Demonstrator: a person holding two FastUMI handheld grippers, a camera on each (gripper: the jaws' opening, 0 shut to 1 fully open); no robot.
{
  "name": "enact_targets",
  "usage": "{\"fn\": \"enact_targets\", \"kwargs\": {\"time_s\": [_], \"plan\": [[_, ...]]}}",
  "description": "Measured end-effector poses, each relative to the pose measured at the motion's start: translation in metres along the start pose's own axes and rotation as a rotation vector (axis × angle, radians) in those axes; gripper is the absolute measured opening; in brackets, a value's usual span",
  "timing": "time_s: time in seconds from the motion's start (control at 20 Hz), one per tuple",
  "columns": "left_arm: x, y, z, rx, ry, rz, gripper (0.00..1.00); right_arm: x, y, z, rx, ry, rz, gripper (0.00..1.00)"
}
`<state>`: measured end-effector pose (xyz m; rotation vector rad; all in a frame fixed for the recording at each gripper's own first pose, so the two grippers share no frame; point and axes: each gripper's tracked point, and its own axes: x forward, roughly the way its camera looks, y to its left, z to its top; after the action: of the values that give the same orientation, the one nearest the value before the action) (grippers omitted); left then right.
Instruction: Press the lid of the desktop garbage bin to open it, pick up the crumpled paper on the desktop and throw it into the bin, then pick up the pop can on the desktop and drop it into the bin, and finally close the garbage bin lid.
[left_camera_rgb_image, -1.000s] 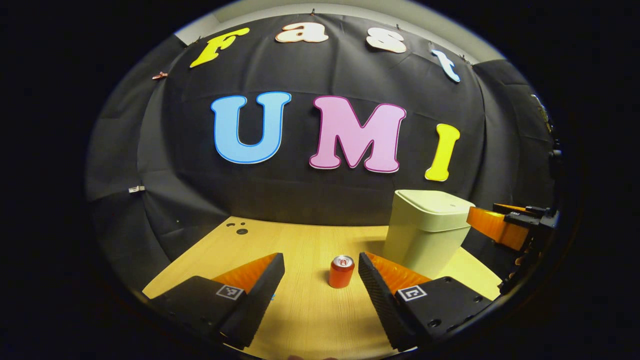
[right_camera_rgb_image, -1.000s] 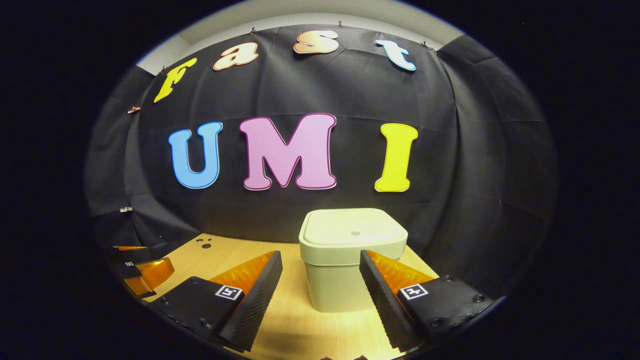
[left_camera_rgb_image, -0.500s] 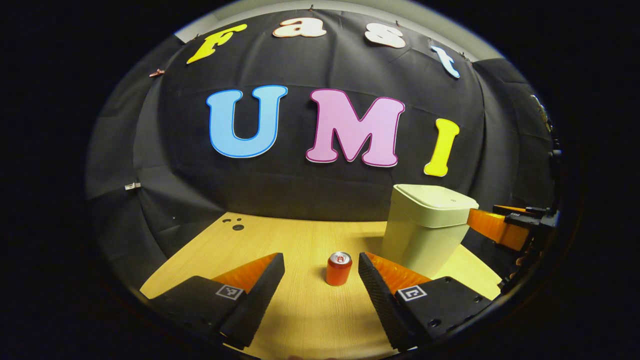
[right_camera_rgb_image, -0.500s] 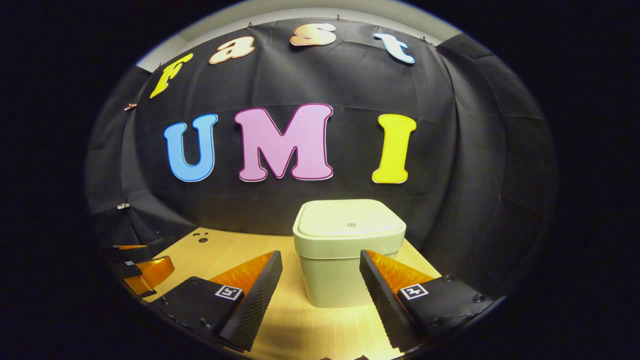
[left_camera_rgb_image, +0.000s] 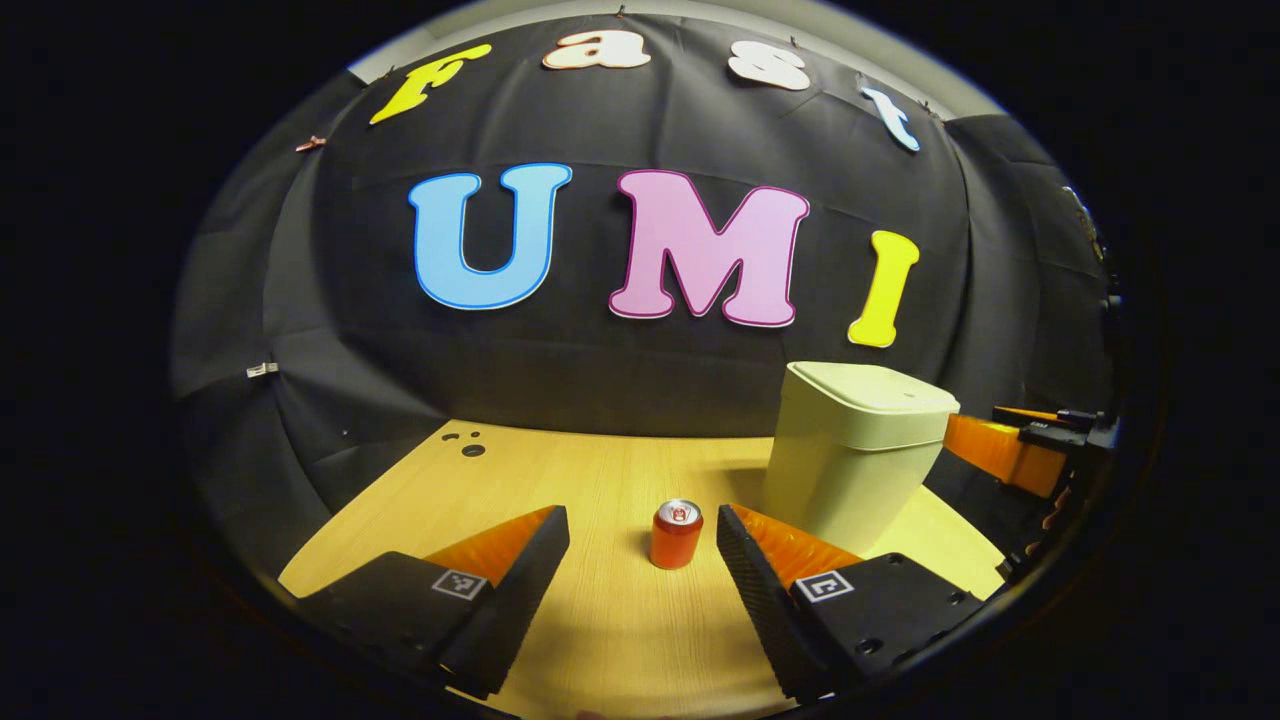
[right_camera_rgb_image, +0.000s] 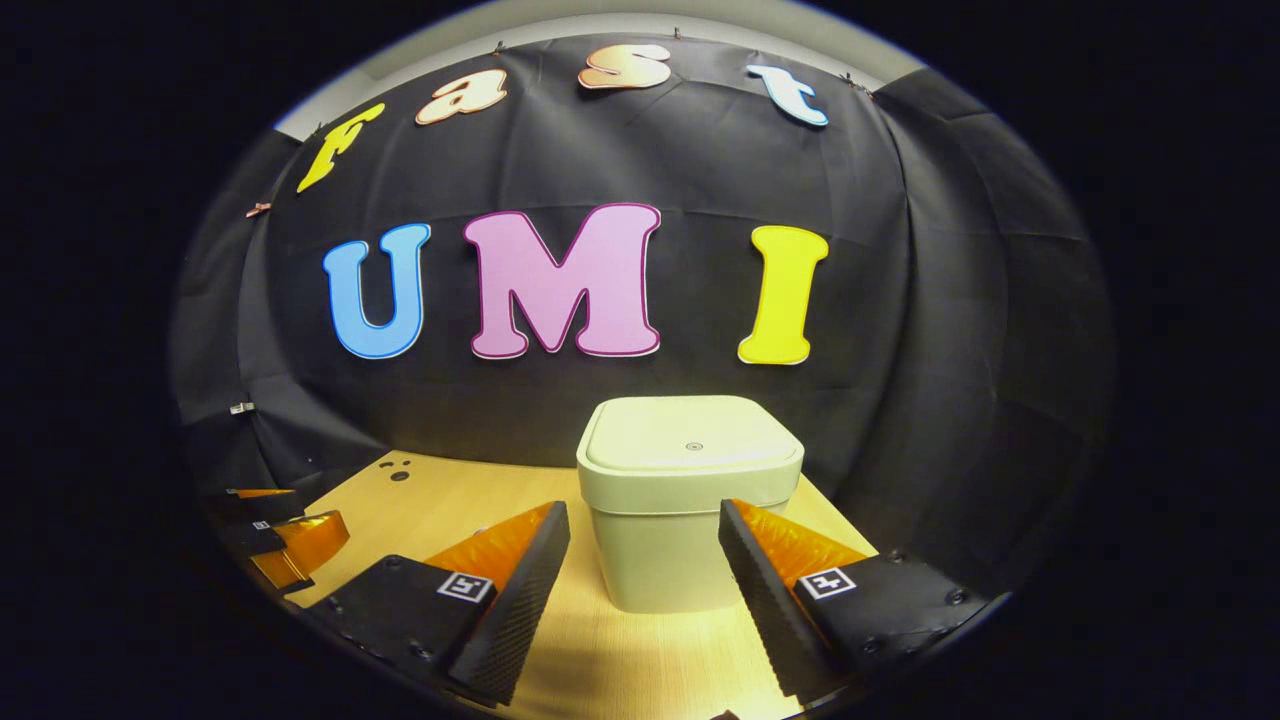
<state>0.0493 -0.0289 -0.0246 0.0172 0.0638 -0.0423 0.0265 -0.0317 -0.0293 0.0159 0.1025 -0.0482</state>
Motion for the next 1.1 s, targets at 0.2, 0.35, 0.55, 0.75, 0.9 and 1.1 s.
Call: {"fn": "enact_targets", "kwargs": {"time_s": [0.2,0.35,0.55,0.75,0.9,1.1], "plan": [[0.002,-0.001,-0.001,0.014,0.001,-0.001,0.96,-0.002,0.003,0.001,0.007,-0.006,0.01,0.74],[0.001,-0.002,-0.001,0.016,0.0,-0.005,0.96,-0.003,0.006,0.001,-0.005,-0.009,0.021,0.56],[0.001,-0.002,-0.002,0.014,0.0,-0.004,0.96,-0.005,0.006,0.002,-0.021,-0.011,0.017,0.33],[-0.001,-0.002,-0.003,0.014,0.003,-0.004,0.96,-0.007,0.009,0.0,-0.017,-0.006,0.026,0.22],[-0.001,-0.003,-0.005,0.014,0.002,-0.007,0.96,-0.01,0.008,0.002,-0.01,-0.013,0.031,0.22],[-0.001,-0.003,-0.004,0.016,0.0,-0.01,0.96,-0.011,0.011,-0.005,0.004,0.022,0.032,0.07]]}}
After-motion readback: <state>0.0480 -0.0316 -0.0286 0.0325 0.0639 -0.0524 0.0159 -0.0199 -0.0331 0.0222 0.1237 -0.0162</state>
